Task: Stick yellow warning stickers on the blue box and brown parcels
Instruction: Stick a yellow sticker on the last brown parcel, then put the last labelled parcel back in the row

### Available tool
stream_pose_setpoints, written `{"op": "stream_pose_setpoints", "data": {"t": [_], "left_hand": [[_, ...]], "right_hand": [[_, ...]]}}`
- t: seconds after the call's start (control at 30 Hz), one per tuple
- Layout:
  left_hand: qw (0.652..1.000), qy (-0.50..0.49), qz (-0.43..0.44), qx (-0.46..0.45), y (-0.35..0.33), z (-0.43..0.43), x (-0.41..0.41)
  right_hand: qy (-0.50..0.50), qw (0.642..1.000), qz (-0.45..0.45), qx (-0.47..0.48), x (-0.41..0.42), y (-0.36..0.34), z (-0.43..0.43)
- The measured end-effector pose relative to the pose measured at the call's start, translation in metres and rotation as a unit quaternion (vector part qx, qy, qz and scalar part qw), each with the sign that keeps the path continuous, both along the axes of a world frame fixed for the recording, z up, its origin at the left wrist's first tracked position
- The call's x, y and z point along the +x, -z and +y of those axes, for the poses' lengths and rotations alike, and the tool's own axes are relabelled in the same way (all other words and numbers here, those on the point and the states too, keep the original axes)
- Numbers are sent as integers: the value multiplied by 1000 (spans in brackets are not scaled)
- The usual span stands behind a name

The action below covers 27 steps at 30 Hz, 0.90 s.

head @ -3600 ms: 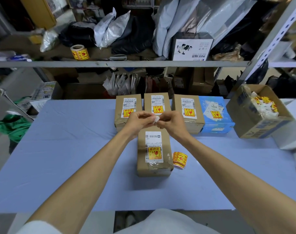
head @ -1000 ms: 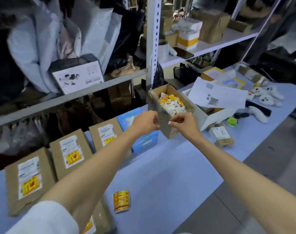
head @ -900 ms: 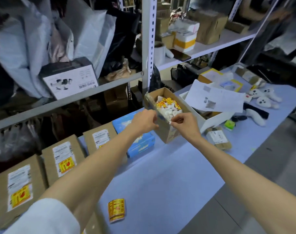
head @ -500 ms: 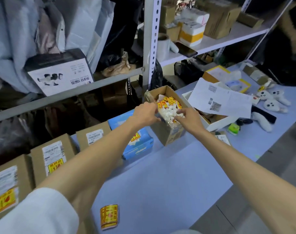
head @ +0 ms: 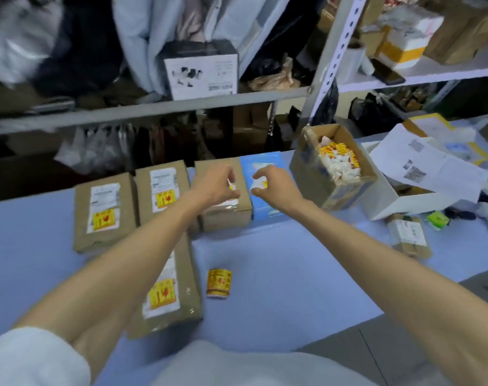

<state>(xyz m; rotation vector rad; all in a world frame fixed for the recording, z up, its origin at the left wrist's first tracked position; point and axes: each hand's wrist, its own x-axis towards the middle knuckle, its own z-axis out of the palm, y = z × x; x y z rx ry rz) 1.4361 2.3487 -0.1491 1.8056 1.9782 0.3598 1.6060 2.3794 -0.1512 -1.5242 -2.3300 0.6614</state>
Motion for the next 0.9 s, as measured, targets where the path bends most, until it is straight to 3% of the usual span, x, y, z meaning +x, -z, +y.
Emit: {"op": "stream_pose_setpoints", "data": {"t": [0.17,0.4,0.67,0.77,0.9], "left_hand": [[996,-80,11,-21,14,-82,-61],[976,-183,-112,41,70,-182,-107],[958,-248,-142,35,114,-230,-100],[936,-283,-206,39,119,-239,-94],[882,-327,-337,21,125,-251,-96]], "right_hand": [[-73,997,-19,-10,-61,7,-47],[-100,992,-20,-69,-103,43,-113],[-13,973,88,-215,-107,87,-172],[34,958,141,-249,-105,95,-181],[56,946,182,-263,-100,101,-192]]}}
